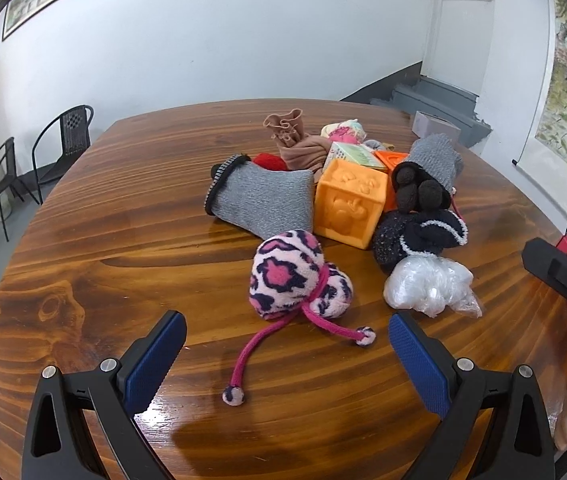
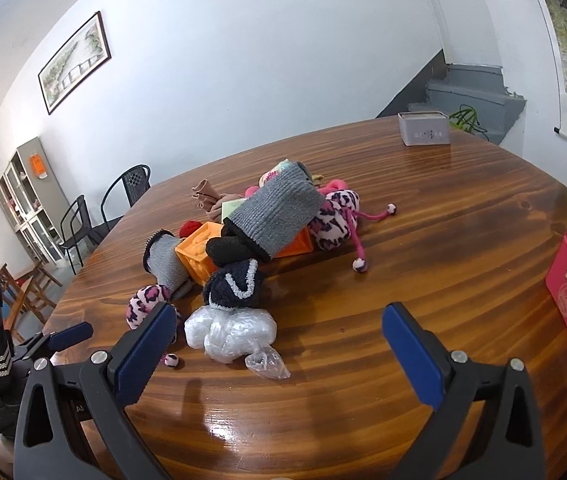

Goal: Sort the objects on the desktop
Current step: 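Move both tools toward the pile of items on the table, then grasp the pink leopard plush with the left tool while the right tool grasps the clear plastic bag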

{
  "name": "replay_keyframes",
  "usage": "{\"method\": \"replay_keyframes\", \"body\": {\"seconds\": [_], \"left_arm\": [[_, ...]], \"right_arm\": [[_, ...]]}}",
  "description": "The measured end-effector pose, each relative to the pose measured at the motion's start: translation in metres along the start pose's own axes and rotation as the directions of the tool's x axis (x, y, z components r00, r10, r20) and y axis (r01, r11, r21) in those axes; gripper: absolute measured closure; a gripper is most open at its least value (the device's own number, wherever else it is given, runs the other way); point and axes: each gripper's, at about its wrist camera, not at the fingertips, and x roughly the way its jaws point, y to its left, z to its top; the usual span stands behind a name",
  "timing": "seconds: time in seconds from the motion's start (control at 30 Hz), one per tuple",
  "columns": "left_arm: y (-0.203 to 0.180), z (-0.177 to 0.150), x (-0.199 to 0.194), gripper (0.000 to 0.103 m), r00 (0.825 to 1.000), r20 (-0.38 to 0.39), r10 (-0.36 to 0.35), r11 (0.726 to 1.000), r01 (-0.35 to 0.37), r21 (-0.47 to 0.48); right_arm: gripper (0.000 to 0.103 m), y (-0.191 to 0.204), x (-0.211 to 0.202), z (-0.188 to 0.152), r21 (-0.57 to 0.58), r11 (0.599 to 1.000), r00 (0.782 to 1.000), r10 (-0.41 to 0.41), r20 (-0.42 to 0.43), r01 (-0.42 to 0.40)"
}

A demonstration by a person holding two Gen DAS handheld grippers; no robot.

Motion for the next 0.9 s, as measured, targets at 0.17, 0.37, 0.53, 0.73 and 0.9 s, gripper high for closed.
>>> {"method": "replay_keyframes", "body": {"seconds": [0.17,0.37,0.53,0.73,0.9], "left_arm": [[0.001,0.001,0.003,0.001,1.000,-0.014,-0.007,1.000,0.007,0.004],[0.006,0.010,0.007,0.001,0.997,-0.046,-0.063,0.998,0.063,-0.009],[-0.002,0.022,0.011,0.001,0.998,-0.047,-0.051,0.996,0.054,0.070],[-0.002,0.031,0.036,0.001,0.993,-0.091,-0.077,0.996,0.081,0.037],[-0.002,0.032,0.048,0.001,0.992,-0.103,-0.072,0.996,0.076,0.037]], "right_arm": [[0.000,0.000,0.003,0.000,-0.003,1.000,1.000,-0.016,-0.011,0.016],[0.000,-0.008,0.004,0.001,0.031,0.999,0.999,-0.032,-0.016,0.033],[0.000,-0.008,0.006,0.000,0.034,0.999,0.999,-0.036,-0.027,0.036],[0.000,-0.013,0.005,0.001,0.044,0.997,0.998,-0.057,-0.021,0.058],[0.000,-0.014,0.006,0.002,0.058,0.997,0.999,-0.046,-0.029,0.048]]}}
